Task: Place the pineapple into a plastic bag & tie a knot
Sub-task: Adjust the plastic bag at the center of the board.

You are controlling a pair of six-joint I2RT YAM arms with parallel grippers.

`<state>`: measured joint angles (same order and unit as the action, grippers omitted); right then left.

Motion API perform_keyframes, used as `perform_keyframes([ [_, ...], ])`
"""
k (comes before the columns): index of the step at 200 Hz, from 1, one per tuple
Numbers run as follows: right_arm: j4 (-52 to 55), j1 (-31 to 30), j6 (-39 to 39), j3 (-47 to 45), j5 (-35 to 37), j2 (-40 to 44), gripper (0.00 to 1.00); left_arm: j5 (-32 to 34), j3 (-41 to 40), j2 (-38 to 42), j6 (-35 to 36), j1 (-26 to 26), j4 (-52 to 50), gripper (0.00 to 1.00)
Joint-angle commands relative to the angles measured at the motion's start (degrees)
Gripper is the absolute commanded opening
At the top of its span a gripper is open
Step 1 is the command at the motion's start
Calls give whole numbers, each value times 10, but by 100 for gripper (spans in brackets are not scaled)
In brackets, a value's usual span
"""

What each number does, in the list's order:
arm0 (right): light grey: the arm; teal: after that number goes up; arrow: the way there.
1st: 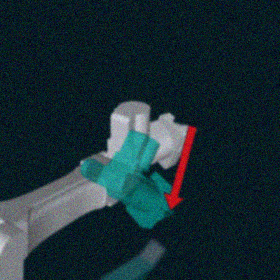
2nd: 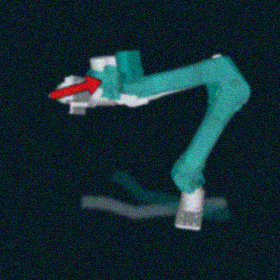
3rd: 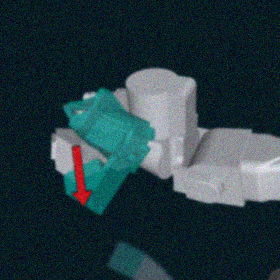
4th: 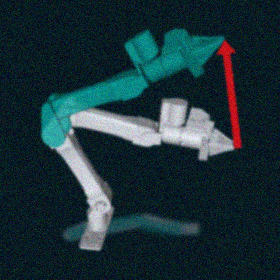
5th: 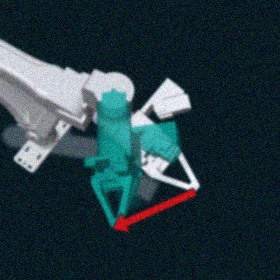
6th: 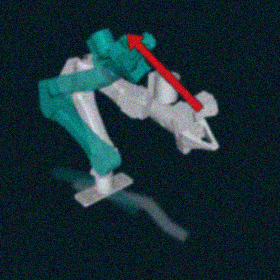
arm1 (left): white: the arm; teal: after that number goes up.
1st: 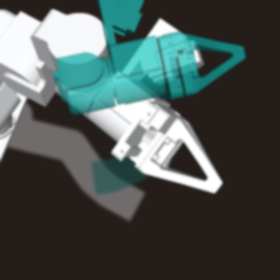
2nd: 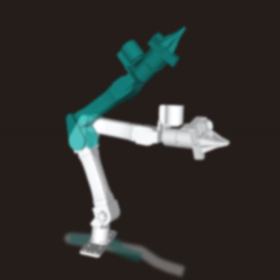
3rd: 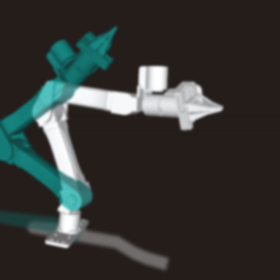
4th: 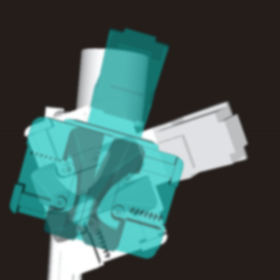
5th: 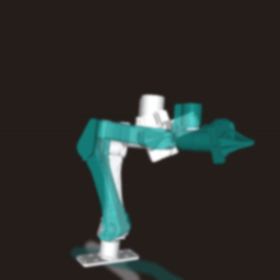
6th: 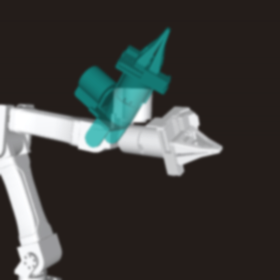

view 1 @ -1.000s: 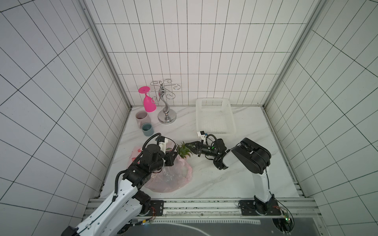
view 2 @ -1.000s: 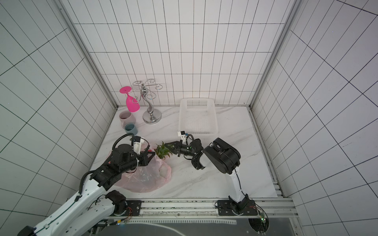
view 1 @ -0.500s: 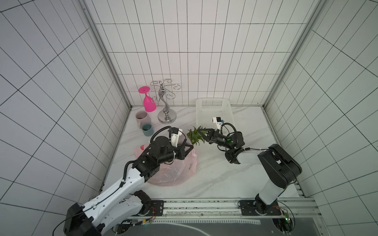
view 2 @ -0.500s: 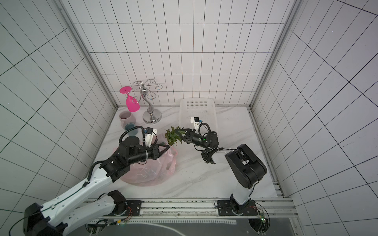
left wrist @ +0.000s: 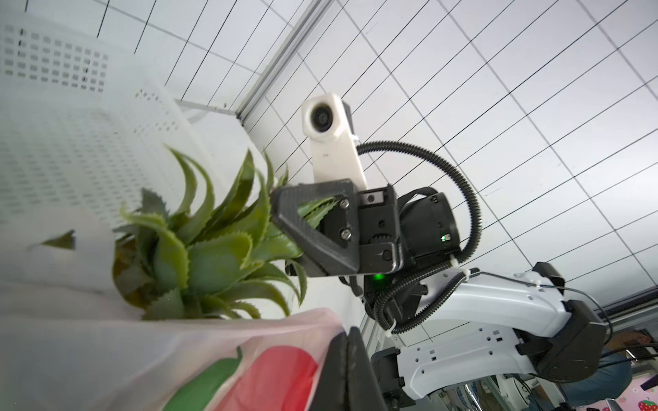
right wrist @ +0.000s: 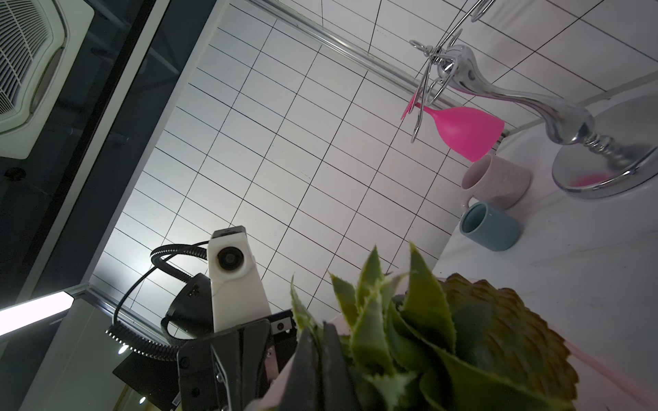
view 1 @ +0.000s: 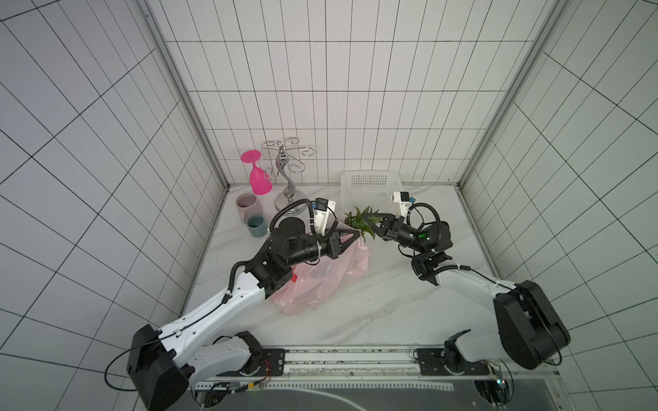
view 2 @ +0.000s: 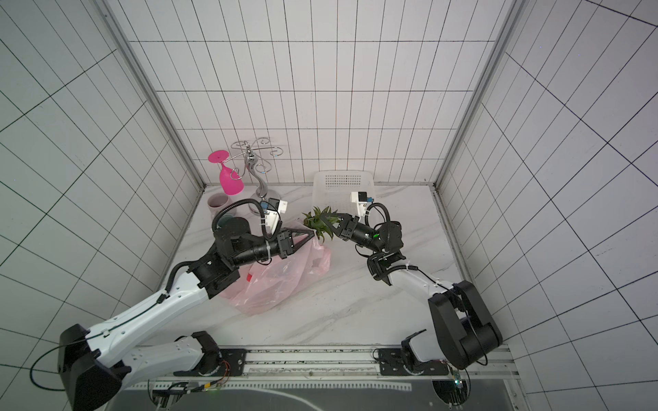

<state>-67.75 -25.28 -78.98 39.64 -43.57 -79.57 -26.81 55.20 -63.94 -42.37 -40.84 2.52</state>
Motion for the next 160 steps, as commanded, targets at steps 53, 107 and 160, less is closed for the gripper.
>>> perform_keyframes([
  [53,-80,-11,-42,7,-35,15,0,64,-116,106,19,-3,-97,0],
  [107,-141,-72,-101,-23,-55,7,0,95,-194,241,12,-4,-178,0],
  [160,-166,-96,-147,-69,-81,6,0,122,-190,288,27,-4,-227,30],
])
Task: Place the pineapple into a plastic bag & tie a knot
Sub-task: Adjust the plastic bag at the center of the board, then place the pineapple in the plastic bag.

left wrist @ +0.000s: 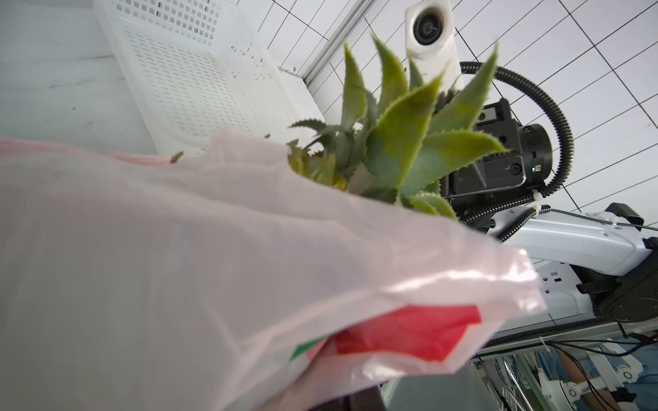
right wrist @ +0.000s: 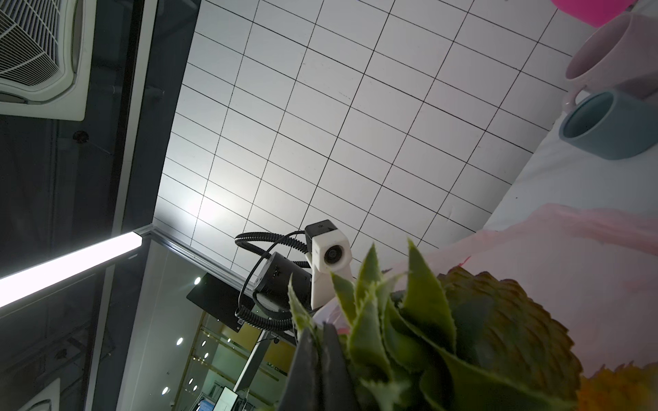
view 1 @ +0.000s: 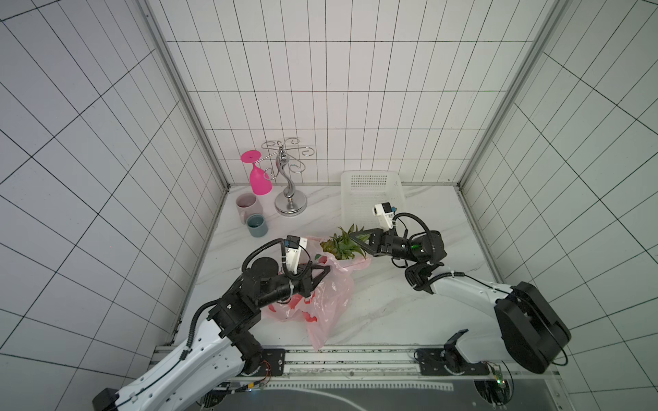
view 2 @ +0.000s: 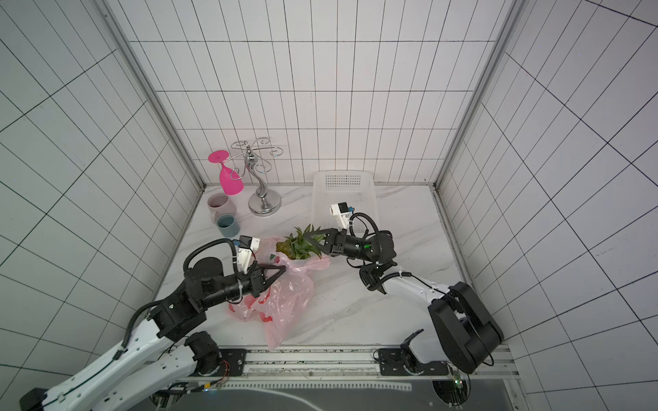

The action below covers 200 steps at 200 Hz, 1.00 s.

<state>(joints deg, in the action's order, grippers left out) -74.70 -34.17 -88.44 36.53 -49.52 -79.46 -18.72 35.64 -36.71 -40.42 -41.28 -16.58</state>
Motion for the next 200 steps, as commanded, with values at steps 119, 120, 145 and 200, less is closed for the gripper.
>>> perform_keyframes([
  [119,219,-1,194,-38,-74,-7,0,239,68,19,38,57,-186,76],
  [120,223,-1,199,-37,-74,-6,0,236,67,17,39,61,-185,76],
  [145,326,2,280,-19,-60,-2,0,133,61,-22,59,163,-164,77],
  [200,475,21,398,8,-45,-6,0,23,68,-94,96,257,-117,79],
])
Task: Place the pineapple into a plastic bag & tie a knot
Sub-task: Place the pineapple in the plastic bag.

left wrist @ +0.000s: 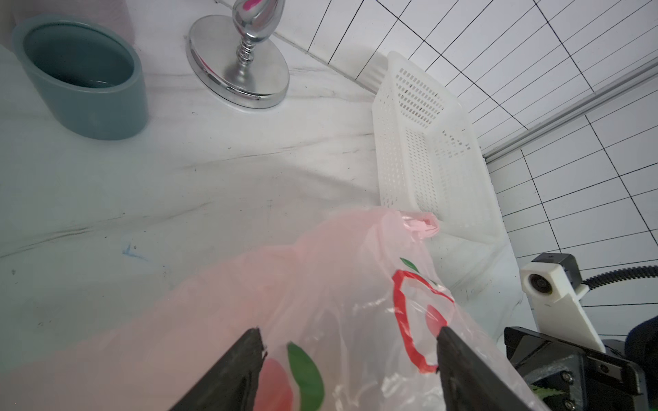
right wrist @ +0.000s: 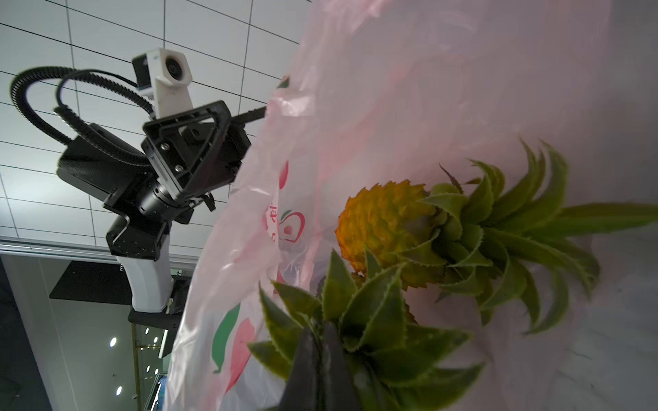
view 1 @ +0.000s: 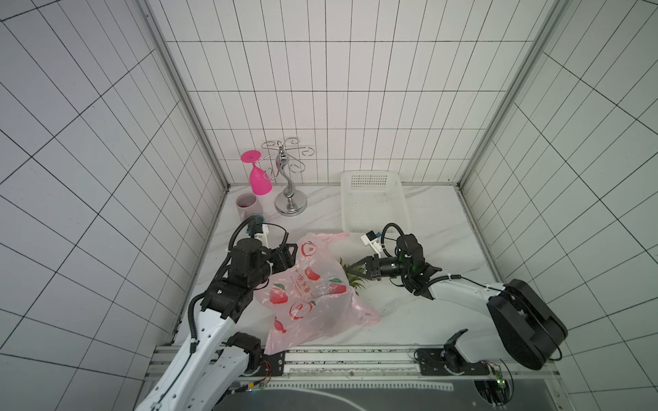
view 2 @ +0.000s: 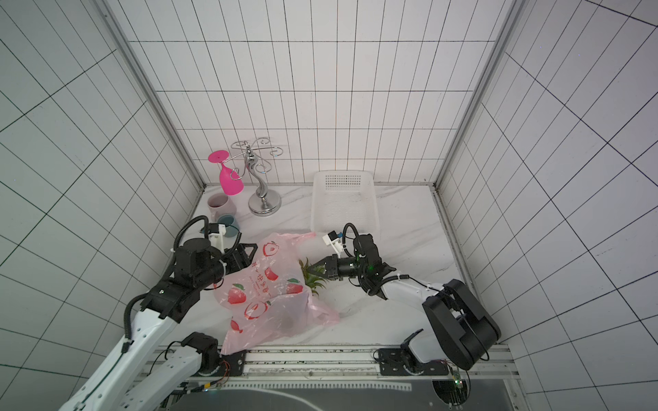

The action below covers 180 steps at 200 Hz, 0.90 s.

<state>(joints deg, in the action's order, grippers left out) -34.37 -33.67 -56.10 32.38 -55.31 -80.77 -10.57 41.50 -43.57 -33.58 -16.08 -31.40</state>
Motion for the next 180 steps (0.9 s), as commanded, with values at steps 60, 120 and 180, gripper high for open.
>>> perform_keyframes([
  [60,97,23,116,63,1,-19,0,-121,59,-129,76,3,59,79],
  [120,133,31,155,93,2,-29,10,-35,209,-250,215,-88,-36,79],
  [180,146,54,173,92,-6,-39,29,64,347,-413,338,-151,-88,79],
])
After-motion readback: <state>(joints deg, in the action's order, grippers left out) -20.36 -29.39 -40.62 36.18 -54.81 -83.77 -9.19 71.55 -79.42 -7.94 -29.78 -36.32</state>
